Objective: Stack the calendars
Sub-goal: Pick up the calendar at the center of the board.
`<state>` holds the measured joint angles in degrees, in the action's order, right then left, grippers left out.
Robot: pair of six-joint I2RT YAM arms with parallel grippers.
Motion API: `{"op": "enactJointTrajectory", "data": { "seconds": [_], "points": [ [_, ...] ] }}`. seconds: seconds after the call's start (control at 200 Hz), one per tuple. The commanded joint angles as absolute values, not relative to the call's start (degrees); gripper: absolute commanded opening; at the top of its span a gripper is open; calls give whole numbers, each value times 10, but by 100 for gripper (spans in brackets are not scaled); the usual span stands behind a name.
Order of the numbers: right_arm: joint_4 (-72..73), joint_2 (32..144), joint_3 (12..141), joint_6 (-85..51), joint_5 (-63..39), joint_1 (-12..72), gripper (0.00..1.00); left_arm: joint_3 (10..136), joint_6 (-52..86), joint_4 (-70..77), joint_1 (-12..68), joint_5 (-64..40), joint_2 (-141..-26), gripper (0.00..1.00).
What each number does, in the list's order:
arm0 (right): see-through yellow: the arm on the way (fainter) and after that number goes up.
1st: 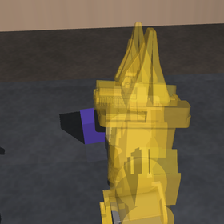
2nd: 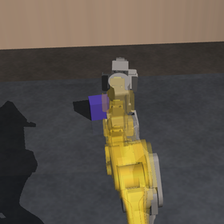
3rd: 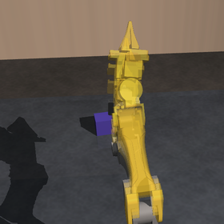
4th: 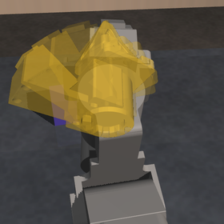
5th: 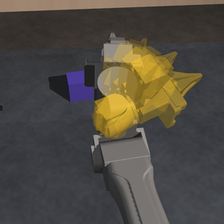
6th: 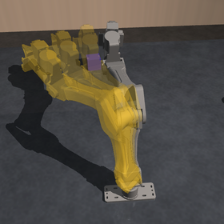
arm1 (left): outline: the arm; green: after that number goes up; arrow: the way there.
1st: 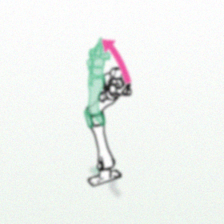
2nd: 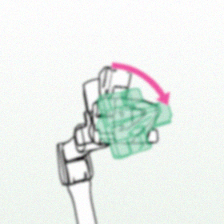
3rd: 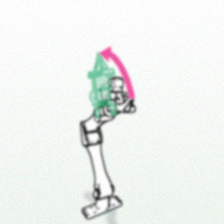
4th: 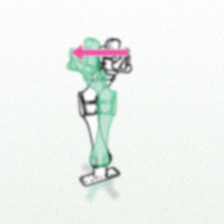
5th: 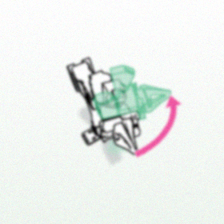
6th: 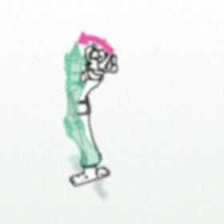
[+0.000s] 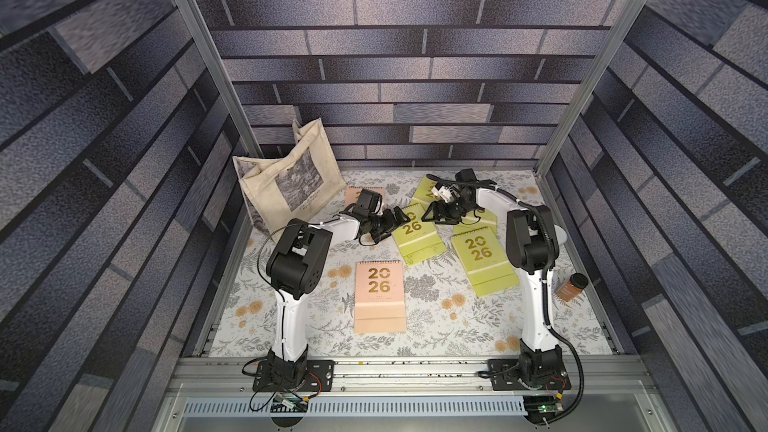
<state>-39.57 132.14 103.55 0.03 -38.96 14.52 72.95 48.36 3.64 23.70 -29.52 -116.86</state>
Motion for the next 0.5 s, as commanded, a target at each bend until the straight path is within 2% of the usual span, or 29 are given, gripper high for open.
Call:
{"op": "enactJointTrajectory", "data": {
  "seconds": [0.0, 0.496],
  "points": [
    [-391, 1333, 1020, -1, -394, 154, 79, 703, 495, 69, 239, -285, -1177, 100],
    [-354, 1338, 995, -31, -433, 170, 78, 648, 542, 254, 247, -312, -1165, 100]
  ]
}}
